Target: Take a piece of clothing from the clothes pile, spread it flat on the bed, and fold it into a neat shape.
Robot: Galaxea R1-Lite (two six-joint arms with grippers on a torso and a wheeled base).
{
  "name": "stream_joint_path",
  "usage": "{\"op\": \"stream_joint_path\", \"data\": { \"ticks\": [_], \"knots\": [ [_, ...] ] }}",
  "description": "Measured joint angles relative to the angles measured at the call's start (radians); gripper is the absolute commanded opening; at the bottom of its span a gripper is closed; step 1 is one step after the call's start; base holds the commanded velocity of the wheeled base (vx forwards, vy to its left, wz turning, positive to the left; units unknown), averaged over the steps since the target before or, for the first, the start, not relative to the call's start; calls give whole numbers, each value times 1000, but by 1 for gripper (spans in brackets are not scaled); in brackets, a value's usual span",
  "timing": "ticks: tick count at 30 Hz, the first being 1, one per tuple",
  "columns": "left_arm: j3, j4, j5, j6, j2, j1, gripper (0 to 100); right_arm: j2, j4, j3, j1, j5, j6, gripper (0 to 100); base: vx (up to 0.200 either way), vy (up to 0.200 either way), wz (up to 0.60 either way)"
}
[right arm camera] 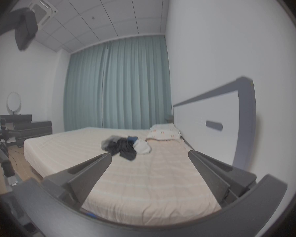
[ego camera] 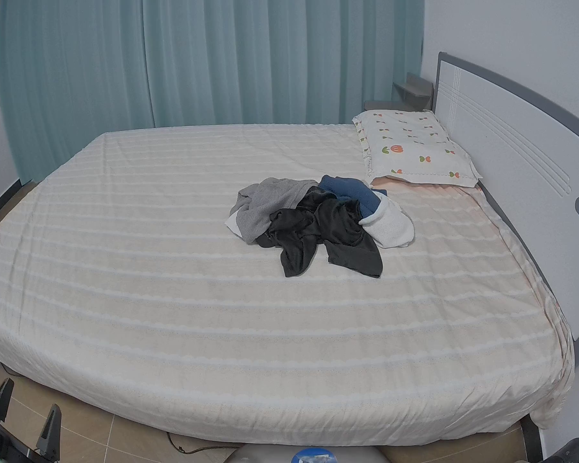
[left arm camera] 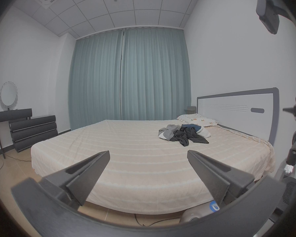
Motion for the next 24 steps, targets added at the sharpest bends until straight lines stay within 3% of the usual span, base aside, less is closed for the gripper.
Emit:
{"op": "stream_joint_path", "data": {
  "ticks": [10,18,24],
  "knots": [
    [0,0,0,0,0,0,100,338,-86,-141,20,64,4,100,0,0,0],
    [0,0,0,0,0,0,100,717,-219,-158,86,61,18,100,0,0,0],
    [0,0,0,0,0,0,100,1015,-313,-223,131,23,59,100,0,0,0]
  ]
}}
